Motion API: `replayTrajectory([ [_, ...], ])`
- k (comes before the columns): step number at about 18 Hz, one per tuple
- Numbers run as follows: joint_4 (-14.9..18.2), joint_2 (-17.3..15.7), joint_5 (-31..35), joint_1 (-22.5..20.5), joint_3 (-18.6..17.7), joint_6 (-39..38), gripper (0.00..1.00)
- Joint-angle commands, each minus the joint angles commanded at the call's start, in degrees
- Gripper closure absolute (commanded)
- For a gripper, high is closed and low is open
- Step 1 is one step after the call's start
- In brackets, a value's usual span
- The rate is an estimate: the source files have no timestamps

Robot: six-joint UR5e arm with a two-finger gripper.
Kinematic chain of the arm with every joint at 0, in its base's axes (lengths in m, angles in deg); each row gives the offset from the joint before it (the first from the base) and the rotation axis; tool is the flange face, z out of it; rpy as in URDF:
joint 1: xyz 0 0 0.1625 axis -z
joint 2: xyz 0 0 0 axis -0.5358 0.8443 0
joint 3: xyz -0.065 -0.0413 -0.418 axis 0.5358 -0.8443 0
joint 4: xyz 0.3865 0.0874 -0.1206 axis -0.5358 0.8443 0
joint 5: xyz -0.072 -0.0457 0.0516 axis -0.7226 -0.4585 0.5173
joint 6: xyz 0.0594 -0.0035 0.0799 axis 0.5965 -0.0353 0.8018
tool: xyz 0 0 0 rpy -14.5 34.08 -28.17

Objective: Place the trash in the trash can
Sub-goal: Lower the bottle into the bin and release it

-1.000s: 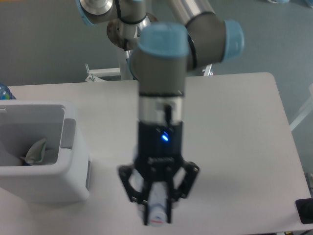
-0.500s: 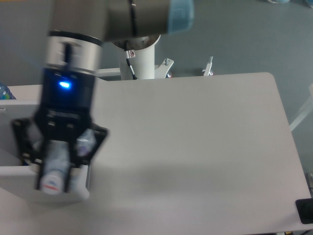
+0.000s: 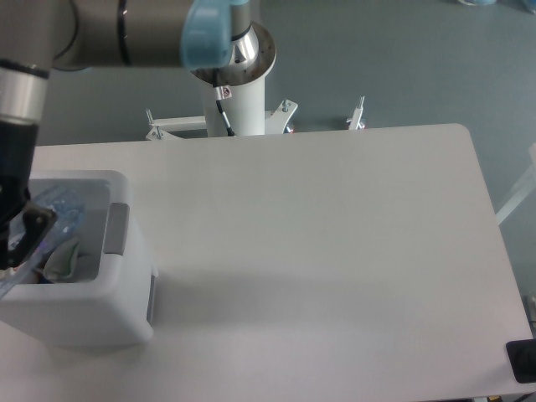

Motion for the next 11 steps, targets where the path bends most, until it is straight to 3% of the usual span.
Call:
replayTrajectory([
  [1,0.0,0.0,-0.1,0.0,0.1,0.3,0.18],
  [2,0.0,0.0,-0.1,0.0,0.4,1.1,0.0],
  [8,0.2,-2.3,0.9,-1.2,0.3,1.7,0.0],
  [11,0.3,-3.3,8.1,-4.4,0.3,2.5,0.0],
])
